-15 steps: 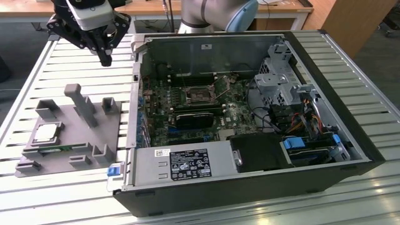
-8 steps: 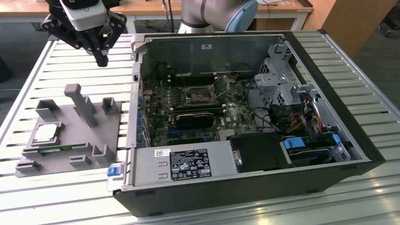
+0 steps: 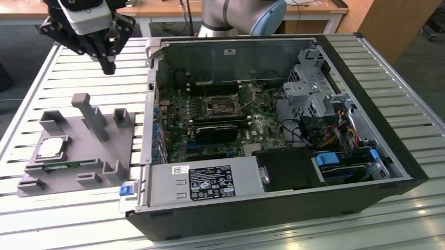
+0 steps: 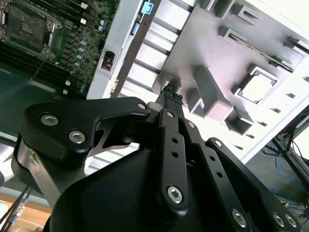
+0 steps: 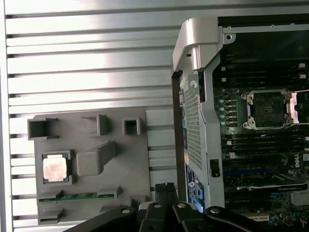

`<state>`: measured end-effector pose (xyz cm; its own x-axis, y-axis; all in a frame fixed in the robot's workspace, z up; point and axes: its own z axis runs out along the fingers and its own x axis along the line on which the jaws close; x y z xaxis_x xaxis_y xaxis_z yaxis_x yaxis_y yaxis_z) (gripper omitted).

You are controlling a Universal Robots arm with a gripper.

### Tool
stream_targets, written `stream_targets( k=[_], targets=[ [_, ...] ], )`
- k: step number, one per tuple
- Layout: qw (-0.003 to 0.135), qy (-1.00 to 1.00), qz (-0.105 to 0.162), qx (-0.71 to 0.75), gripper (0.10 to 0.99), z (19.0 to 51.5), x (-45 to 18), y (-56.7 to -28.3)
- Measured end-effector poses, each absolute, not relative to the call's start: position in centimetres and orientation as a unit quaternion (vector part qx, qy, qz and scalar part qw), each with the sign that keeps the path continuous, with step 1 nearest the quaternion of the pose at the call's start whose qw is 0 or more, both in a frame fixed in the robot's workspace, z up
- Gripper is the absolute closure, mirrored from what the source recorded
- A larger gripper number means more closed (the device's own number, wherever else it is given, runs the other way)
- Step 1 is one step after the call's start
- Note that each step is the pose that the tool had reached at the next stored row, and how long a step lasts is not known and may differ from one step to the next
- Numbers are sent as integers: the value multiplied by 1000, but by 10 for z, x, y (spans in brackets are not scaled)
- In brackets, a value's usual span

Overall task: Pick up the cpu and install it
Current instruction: 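Reach for the cpu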

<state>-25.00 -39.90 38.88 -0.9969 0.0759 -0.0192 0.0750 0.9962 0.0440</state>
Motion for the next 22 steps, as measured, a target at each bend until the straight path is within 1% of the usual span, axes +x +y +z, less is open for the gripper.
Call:
stream_targets(
  k=[22],
  targets=[
    [10,999,22,38,980,388,-272,-399]
  ],
)
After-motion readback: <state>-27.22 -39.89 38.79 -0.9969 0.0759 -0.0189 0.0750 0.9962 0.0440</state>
